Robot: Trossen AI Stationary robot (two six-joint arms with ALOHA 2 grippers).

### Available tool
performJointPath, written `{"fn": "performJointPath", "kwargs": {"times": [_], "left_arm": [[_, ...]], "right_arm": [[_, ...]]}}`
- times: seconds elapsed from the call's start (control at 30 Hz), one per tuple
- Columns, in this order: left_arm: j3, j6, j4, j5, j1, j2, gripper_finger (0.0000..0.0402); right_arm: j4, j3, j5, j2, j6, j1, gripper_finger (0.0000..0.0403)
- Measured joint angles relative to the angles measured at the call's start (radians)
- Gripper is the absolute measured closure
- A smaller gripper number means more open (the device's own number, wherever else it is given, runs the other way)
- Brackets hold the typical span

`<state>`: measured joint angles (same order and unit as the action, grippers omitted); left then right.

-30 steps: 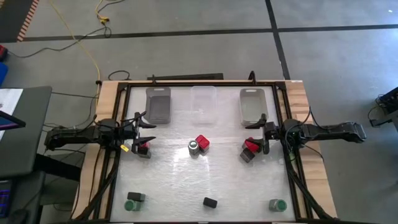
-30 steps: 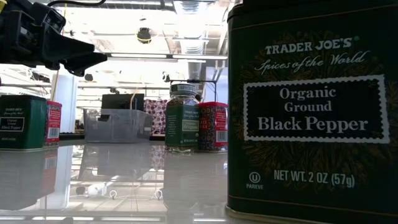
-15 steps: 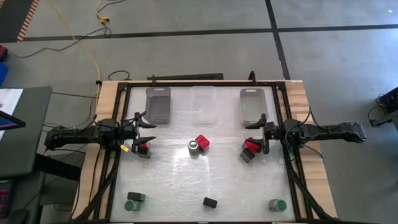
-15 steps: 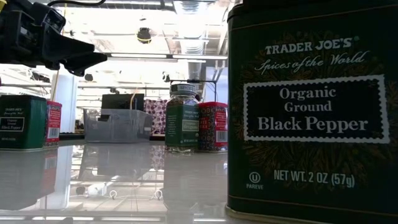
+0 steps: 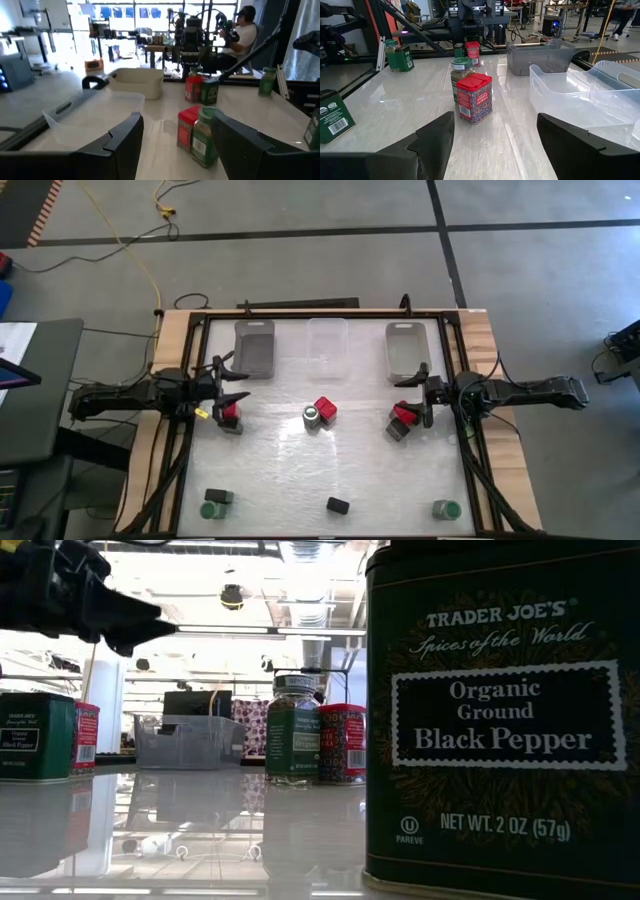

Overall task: Sort spices by type
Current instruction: Put the black seasoning can into the black bin

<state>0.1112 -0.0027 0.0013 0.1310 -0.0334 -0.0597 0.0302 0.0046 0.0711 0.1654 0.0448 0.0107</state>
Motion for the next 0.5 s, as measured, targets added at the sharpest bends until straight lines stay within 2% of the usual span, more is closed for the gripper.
{"fn": "performJointPath", "kwargs": {"times": [0.33, 0.5], "left_arm": [[0.001, 0.014, 0.031, 0.021, 0.0, 0.001, 0.0178], [0.002, -0.007, 0.038, 0.053, 0.0, 0.001, 0.0154]], "right_arm": [[0.0, 0.0, 0.0, 0.0, 0.0, 0.0, 0.0091], [0.0, 0.0, 0.0, 0.0, 0.0, 0.0, 0.0091]]}}
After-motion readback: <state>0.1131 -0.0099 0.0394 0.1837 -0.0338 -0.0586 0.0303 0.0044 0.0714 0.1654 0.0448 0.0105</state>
